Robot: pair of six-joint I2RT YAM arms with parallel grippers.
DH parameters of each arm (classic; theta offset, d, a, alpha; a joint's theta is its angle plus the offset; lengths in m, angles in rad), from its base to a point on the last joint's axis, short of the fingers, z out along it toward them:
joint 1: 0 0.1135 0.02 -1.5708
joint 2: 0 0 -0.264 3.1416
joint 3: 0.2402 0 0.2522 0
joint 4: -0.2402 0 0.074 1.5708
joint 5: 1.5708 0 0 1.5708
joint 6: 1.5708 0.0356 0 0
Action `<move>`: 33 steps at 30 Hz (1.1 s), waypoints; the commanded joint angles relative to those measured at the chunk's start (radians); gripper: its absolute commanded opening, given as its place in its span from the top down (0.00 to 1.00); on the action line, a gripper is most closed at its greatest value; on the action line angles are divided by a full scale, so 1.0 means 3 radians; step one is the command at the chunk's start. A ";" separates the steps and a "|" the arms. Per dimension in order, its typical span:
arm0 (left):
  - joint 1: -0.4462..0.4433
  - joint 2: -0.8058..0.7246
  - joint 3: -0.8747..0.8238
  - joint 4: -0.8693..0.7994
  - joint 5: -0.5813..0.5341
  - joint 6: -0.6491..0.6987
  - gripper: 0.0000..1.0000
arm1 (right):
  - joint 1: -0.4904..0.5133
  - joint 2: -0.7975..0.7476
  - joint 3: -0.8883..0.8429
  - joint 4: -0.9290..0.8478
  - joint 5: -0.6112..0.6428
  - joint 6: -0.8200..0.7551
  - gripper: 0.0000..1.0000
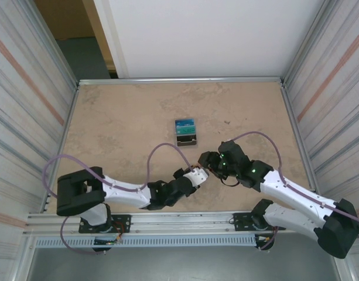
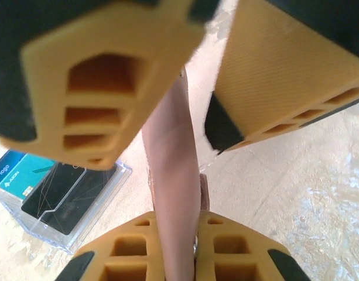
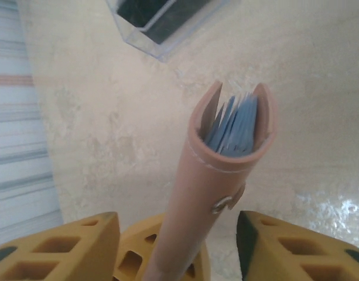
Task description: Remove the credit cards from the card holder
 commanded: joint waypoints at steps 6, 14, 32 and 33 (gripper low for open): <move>0.0529 -0.1137 -0.0395 -0.0385 0.0766 -0.1062 1.00 | -0.0060 -0.0424 0.0110 0.0265 0.0148 -0.0645 0.14; 0.1691 -0.2257 -0.0885 -0.0390 0.2365 -0.2204 1.00 | -0.0486 -0.0471 -0.0238 0.1415 -0.0753 -0.0904 0.08; 0.2108 -0.2605 -0.0930 0.0339 0.3225 -0.3121 1.00 | -0.0270 0.0444 0.0067 0.2857 -0.1681 -0.1203 0.11; 0.2108 -0.2598 -0.0912 0.0333 0.3242 -0.3110 1.00 | -0.0267 0.0490 0.0084 0.2904 -0.1689 -0.1190 0.11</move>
